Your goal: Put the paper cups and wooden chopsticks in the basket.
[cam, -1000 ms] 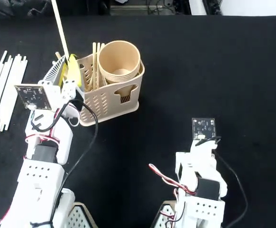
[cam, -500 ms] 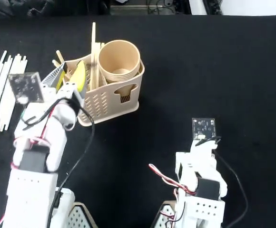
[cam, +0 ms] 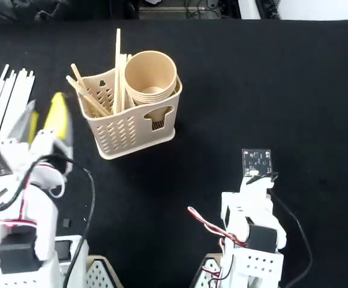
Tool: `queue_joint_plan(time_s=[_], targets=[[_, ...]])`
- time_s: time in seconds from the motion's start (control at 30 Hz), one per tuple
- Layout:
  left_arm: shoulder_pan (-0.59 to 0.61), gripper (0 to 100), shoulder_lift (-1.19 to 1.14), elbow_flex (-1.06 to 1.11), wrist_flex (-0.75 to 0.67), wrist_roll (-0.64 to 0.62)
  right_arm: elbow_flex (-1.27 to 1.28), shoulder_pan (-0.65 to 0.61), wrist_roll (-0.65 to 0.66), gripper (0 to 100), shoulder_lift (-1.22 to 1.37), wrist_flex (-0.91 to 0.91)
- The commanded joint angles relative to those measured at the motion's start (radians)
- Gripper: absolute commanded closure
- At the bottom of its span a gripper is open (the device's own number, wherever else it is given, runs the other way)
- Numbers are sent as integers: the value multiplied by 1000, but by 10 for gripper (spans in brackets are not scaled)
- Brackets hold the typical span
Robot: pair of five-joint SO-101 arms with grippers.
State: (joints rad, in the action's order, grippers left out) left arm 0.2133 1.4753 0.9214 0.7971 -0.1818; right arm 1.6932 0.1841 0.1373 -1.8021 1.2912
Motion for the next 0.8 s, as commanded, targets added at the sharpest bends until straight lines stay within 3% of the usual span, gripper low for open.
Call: queue_joint_plan(time_s=[0.0,0.27,0.37,0.5,0.77], targets=[[160,833,-41,-36,-21,6,-8,-11,0,985,-67,3],[272,833,-311,-45,-48,175,-8,-11,0,985,-67,3],[331,837,-446,-36,-133,292,-8,-11,0,985,-67,3],[430,834,-644,-54,-218,333,-8,-11,0,985,-67,3],[499,834,-1082,-214,-262,555,-8,-11,0,985,-67,3]])
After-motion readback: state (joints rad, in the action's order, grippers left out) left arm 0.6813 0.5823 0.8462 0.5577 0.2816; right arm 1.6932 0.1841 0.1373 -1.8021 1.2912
